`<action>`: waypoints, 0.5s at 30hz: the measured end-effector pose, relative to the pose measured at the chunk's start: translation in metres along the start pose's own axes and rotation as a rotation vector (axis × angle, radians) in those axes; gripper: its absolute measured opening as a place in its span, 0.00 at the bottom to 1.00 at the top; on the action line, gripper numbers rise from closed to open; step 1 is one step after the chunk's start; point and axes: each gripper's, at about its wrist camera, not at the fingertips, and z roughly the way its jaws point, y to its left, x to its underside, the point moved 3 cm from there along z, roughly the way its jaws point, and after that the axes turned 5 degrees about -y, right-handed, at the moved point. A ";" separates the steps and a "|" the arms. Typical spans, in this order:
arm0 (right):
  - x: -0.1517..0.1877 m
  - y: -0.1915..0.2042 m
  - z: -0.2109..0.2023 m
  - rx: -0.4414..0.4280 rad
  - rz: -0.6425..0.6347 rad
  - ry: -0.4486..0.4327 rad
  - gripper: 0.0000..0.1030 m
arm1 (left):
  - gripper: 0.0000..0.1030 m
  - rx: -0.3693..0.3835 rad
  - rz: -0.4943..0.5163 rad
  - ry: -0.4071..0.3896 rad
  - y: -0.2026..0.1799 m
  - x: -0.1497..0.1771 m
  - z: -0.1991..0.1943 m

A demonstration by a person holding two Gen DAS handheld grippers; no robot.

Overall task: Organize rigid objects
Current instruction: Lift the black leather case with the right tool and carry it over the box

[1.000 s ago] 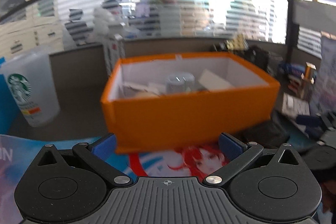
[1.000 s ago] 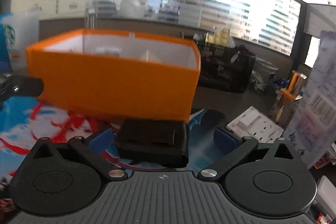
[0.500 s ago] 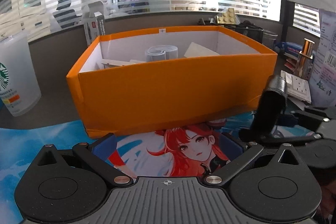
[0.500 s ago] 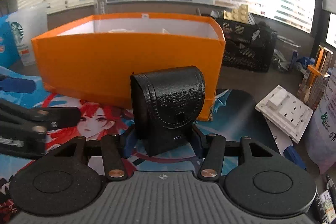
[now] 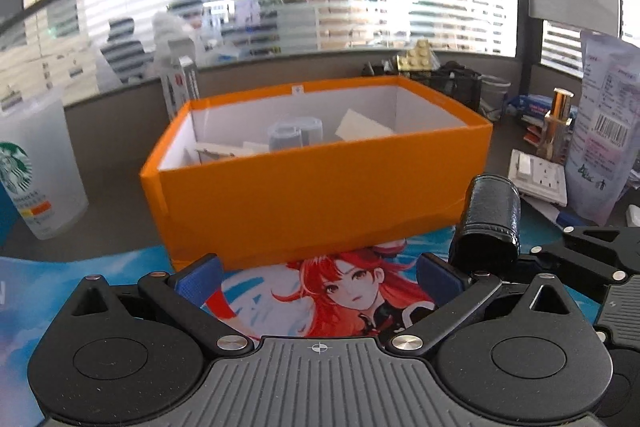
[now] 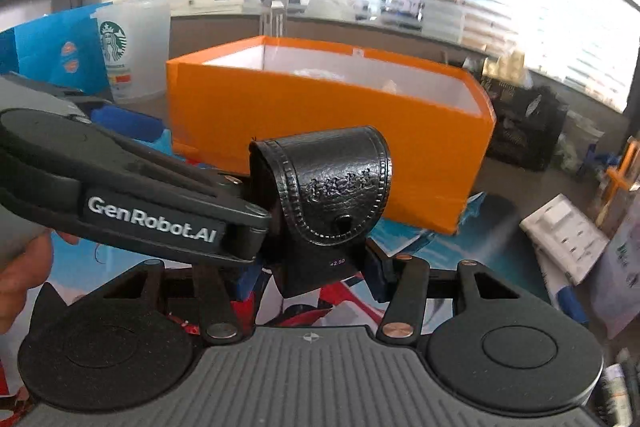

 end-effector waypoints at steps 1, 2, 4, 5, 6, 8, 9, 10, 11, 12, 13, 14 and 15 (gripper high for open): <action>-0.001 0.001 -0.003 0.002 -0.006 -0.009 0.48 | 1.00 0.008 -0.004 -0.004 0.001 -0.001 -0.004; -0.003 0.000 -0.006 0.001 -0.006 -0.017 0.48 | 1.00 0.012 -0.008 -0.010 0.001 -0.003 -0.008; -0.006 0.001 -0.012 0.002 -0.011 -0.032 0.48 | 1.00 0.012 -0.010 -0.027 0.001 -0.006 -0.017; -0.009 0.002 -0.015 0.006 -0.017 -0.040 0.48 | 1.00 0.007 -0.006 -0.036 0.001 -0.008 -0.022; -0.010 0.004 -0.020 0.009 -0.023 -0.048 0.48 | 1.00 0.003 -0.001 -0.049 0.000 -0.010 -0.027; -0.016 0.005 -0.026 0.011 -0.026 -0.066 0.48 | 1.00 -0.001 0.004 -0.069 -0.001 -0.015 -0.037; -0.017 0.006 -0.030 0.012 -0.029 -0.075 0.48 | 1.00 -0.005 0.006 -0.079 -0.001 -0.017 -0.042; -0.020 0.007 -0.033 0.013 -0.033 -0.084 0.48 | 1.00 -0.008 0.007 -0.087 -0.001 -0.019 -0.046; -0.020 0.011 -0.040 0.014 -0.036 -0.094 0.48 | 1.00 -0.011 0.008 -0.096 -0.001 -0.021 -0.050; -0.022 0.013 -0.045 0.015 -0.040 -0.103 0.48 | 1.00 -0.015 0.010 -0.104 0.000 -0.024 -0.054; -0.023 0.015 -0.049 0.017 -0.045 -0.112 0.48 | 1.00 -0.019 0.012 -0.113 0.000 -0.026 -0.058; -0.027 0.015 -0.052 0.019 -0.052 -0.121 0.48 | 1.00 -0.022 0.015 -0.122 0.000 -0.028 -0.062; -0.028 0.018 -0.058 0.021 -0.057 -0.130 0.48 | 1.00 -0.026 0.018 -0.133 0.000 -0.031 -0.066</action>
